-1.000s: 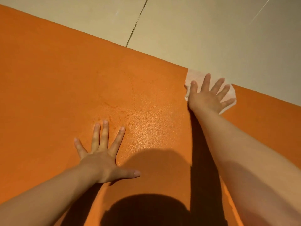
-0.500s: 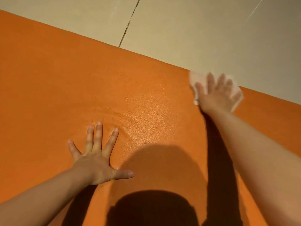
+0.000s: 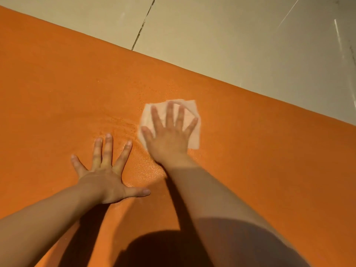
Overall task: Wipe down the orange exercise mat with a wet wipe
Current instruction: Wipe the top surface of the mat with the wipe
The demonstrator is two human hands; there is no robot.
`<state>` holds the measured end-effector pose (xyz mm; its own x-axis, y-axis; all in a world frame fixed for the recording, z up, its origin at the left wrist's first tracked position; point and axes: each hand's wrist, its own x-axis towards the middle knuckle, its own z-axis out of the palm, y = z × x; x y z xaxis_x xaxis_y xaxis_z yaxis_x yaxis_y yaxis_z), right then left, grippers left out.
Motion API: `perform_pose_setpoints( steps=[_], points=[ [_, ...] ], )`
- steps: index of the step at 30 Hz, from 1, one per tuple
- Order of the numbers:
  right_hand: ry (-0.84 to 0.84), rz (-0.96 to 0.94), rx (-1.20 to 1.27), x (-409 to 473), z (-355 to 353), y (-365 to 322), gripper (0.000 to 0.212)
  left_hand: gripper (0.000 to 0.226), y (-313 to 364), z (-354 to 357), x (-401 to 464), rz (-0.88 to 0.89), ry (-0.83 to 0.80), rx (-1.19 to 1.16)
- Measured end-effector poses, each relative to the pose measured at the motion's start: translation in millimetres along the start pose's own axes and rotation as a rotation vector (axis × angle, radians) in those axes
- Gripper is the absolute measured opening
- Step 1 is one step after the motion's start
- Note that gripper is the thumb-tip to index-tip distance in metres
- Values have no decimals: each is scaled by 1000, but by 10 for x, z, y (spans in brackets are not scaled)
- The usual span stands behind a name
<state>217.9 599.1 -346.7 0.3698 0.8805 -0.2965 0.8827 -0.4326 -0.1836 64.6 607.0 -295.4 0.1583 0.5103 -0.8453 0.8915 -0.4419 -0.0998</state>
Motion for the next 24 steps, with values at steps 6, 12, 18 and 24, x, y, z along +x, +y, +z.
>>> perform_pose_setpoints(
  steps=[6, 12, 18, 24],
  points=[
    [56, 179, 38, -83, -118, 774, 67, 128, -25, 34, 27, 20, 52, -11],
    [81, 685, 134, -702, -221, 1896, 70, 126, -63, 112, 40, 51, 147, -29],
    [104, 717, 197, -832, -100, 1527, 65, 91, -345, 373, 71, 226, 476, -112],
    [41, 104, 54, -1039, 345, -82, 67, 83, -626, 623, -46, 310, 691, -333]
  ],
)
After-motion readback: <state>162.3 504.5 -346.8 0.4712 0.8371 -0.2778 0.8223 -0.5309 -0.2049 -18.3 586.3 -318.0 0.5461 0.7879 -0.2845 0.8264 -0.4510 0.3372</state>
